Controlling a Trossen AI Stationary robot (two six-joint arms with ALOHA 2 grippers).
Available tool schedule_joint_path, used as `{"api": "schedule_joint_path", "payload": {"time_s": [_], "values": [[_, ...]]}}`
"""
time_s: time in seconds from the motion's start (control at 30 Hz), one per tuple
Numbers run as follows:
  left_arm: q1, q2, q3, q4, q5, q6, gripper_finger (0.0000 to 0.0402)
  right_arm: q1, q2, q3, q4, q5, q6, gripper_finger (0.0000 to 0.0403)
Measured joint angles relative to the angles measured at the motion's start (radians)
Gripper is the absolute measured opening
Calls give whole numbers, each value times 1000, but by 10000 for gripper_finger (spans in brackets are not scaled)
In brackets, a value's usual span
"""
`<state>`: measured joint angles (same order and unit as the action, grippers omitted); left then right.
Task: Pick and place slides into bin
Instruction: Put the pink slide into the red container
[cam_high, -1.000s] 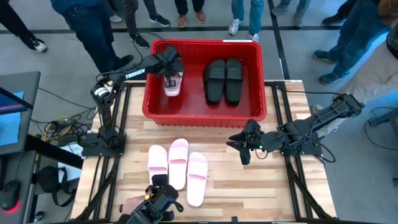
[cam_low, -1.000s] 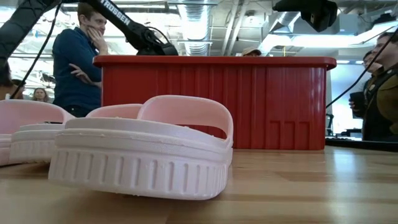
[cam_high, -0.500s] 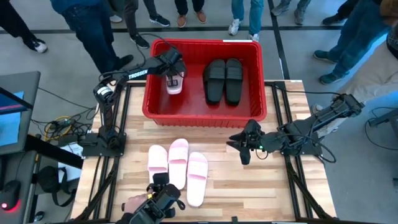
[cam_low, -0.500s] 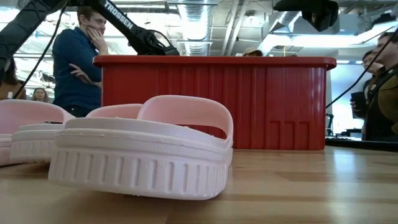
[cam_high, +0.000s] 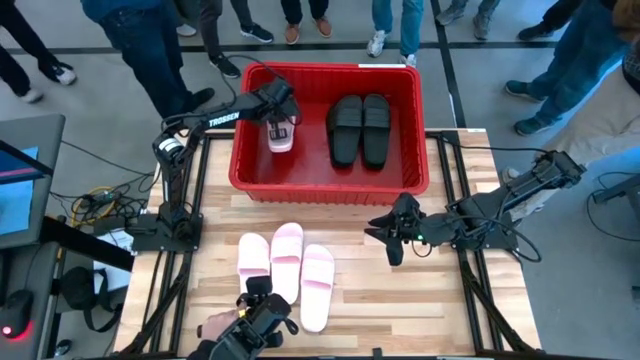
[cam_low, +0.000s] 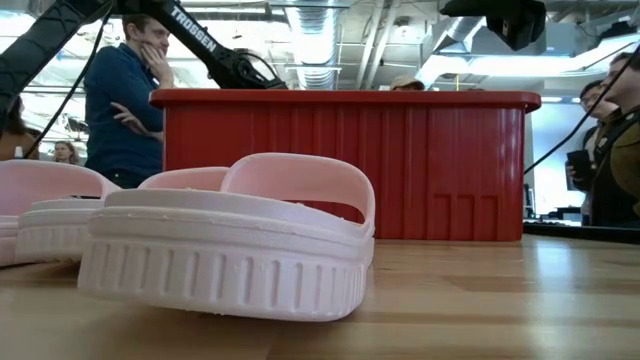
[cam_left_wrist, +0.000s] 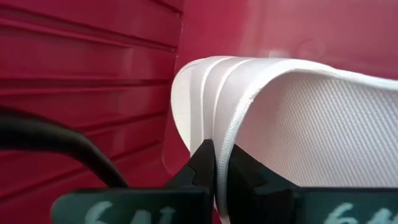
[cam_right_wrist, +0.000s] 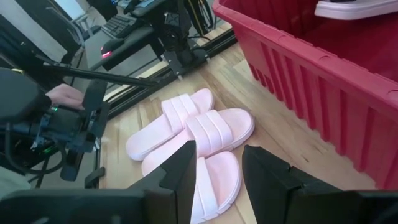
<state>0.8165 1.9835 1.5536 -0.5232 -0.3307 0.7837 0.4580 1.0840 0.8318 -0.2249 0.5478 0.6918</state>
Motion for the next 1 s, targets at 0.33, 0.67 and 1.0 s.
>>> {"api": "schedule_joint_path", "payload": {"time_s": [0.33,0.67,1.0], "values": [[3,0,0,-1,-1,0,22,0,0,0,0,0,0,118],[3,0,0,-24,-2,50,49,0,0,0,0,0,0,118],[3,0,0,-36,31,33,51,0,0,0,0,-1,0,118]]}}
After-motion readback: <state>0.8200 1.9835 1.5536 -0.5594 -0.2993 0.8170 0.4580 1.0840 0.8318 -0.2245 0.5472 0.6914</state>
